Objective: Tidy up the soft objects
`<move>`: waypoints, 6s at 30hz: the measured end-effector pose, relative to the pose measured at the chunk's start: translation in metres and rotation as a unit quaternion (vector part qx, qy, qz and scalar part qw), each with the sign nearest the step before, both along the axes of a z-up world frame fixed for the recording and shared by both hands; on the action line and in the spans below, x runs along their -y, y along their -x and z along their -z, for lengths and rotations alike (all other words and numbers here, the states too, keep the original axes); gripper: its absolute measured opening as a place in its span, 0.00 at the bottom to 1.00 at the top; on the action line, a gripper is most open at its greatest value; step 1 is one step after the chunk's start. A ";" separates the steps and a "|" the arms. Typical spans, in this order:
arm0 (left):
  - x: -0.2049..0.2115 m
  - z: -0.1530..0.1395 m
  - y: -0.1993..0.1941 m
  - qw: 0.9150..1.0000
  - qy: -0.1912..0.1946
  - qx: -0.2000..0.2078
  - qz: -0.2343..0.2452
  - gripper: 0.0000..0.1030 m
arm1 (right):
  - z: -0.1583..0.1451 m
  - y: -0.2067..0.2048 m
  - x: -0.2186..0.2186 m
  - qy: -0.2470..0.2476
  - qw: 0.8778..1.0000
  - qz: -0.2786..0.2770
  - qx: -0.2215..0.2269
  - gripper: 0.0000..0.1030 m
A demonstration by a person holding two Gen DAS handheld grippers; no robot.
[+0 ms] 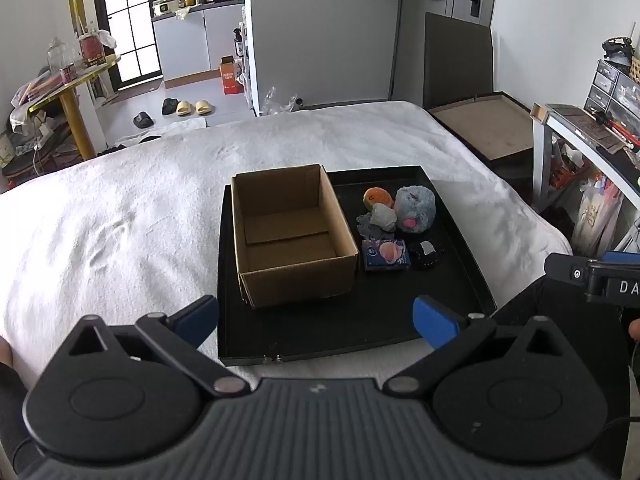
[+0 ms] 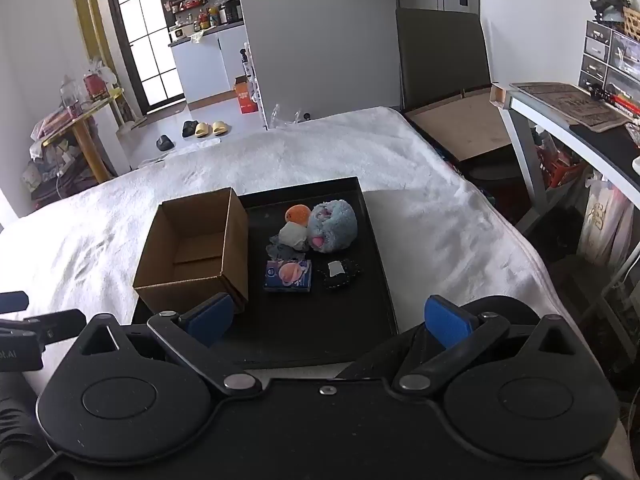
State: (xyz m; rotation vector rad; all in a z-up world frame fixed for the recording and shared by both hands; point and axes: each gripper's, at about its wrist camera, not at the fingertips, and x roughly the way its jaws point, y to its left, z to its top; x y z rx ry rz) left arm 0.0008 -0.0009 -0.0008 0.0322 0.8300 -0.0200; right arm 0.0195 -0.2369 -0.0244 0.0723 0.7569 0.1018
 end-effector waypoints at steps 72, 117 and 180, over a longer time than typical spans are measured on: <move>-0.011 -0.006 0.013 1.000 0.024 0.007 -0.014 1.00 | -0.002 0.008 -0.017 0.012 0.999 -0.041 -0.006 1.00; -0.027 0.052 -0.054 0.996 0.042 -0.032 -0.069 0.99 | 0.046 -0.045 0.001 -0.006 1.000 -0.022 -0.016 1.00; -0.087 0.161 -0.212 0.977 0.032 -0.094 -0.189 0.28 | 0.179 -0.275 -0.014 -0.029 0.997 -0.005 -0.074 1.00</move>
